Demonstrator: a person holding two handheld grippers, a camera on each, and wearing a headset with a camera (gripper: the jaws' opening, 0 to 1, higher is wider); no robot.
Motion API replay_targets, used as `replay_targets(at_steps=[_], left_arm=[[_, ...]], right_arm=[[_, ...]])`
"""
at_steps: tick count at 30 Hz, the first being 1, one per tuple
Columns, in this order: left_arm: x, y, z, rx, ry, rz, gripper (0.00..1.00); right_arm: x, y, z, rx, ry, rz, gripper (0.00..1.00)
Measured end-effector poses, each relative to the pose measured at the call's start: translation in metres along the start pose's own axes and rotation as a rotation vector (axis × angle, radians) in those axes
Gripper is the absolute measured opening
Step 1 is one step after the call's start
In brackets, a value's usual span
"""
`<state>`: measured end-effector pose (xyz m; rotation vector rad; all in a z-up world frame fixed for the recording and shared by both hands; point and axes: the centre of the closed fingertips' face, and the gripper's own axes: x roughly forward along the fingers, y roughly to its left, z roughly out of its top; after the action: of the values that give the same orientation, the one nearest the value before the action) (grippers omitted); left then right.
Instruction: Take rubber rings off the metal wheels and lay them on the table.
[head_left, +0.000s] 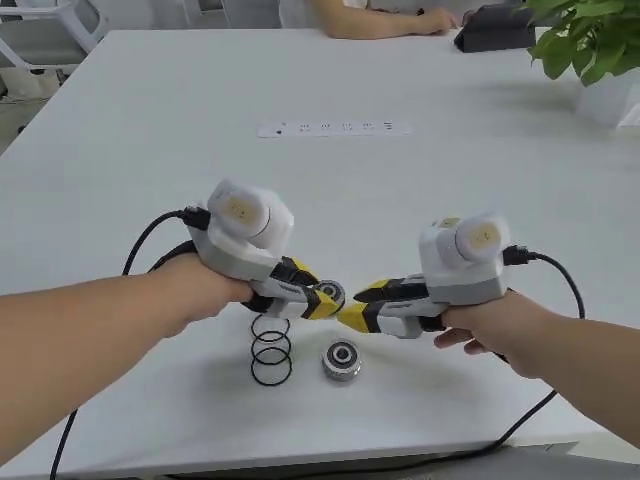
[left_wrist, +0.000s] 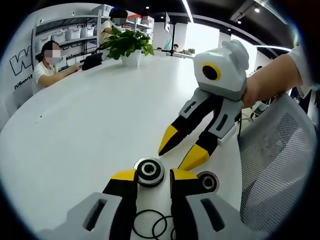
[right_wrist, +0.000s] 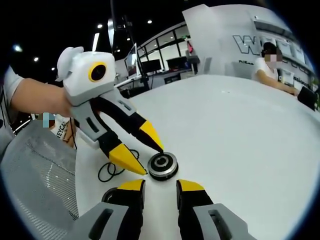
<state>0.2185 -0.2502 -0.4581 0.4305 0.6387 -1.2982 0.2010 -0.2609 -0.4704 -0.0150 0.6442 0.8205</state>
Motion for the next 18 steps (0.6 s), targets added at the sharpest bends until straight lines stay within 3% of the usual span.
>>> replay_targets(at_steps=[7,18], left_arm=[[0.0029,0.0014,0.0001,0.007,0.005,0.006,0.14],[0.0048,0.0042,0.0013,0.065,0.018,0.039,0.08]], right_arm=[[-0.0015,-0.0008,-0.0015,0.001,0.002,-0.003,0.23],[-0.0001,-0.0004,0.0000,0.001,0.000,-0.004,0.23]])
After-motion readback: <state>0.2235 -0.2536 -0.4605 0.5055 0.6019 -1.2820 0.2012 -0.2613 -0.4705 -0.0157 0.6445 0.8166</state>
